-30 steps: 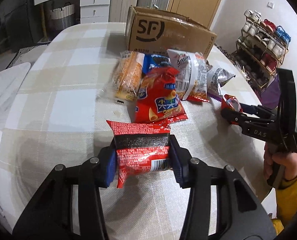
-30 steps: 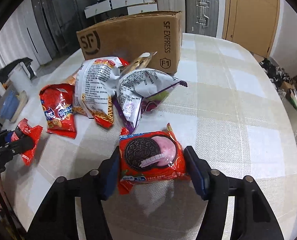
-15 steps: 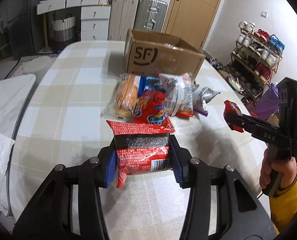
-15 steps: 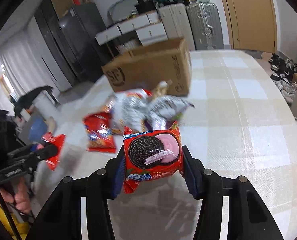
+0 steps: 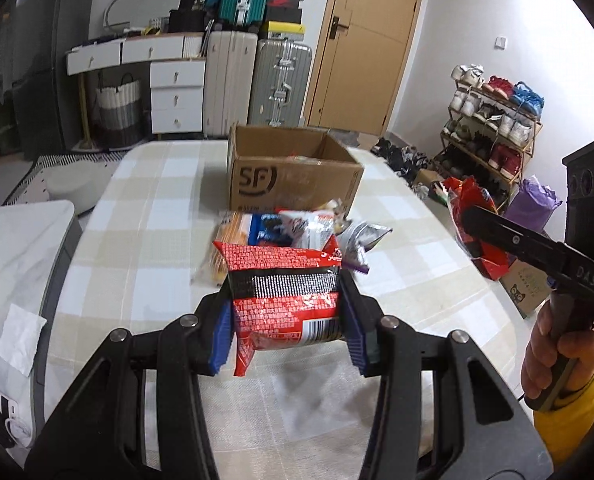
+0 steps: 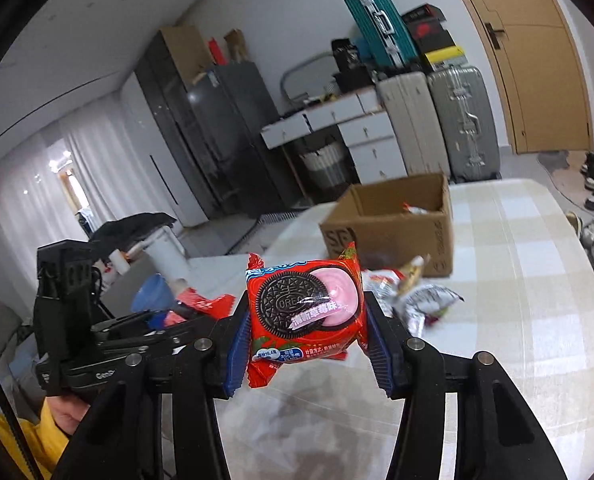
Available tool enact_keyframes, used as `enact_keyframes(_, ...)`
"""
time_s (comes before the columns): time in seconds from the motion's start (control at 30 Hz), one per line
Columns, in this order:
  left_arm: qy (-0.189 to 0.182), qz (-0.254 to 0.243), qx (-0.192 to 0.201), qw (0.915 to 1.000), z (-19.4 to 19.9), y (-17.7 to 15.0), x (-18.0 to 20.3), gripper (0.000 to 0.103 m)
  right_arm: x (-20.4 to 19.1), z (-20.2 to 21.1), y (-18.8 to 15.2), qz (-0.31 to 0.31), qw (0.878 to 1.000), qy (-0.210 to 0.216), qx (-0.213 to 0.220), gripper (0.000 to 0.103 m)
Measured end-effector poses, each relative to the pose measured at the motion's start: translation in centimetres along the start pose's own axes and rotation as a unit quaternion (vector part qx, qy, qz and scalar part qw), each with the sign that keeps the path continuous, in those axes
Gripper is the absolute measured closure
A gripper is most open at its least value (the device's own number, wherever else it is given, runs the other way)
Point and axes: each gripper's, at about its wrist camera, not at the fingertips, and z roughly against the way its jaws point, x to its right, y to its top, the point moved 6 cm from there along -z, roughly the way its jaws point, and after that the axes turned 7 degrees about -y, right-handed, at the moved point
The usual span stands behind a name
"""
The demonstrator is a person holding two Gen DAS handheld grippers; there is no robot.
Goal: Organize snacks
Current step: 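Lift both held packs and carry them over the cardboard box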
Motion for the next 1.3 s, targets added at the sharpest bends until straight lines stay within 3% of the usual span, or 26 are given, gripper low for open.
enact_keyframes(0.33, -0.028, -0.012, 0.027, 0.9992, 4.1, 3.1, 2.4, 0.060, -1.8, 3.1, 2.2, 0.011, 0.999, 0.010, 0.028, 0.052)
enact_keyframes(0.6, -0.031, -0.024, 0.040, 0.9984, 5.2, 6.2, 3.1, 0.060, -2.6, 4.2, 5.6, 0.032, 0.998, 0.018, 0.057, 0.052)
enact_keyframes(0.97, -0.022, -0.015, 0.050, 0.9984, 2.9, 12.3, 1.5, 0.060, -1.8, 2.0, 10.5, 0.049, 0.996, 0.011, 0.069, 0.052)
enact_keyframes(1.3, -0.016, -0.022, 0.030, 0.9992, -4.3, 18.5, 0.6, 0.060, 0.4, -3.6, 15.8, 0.062, 0.996, -0.008, 0.057, 0.052)
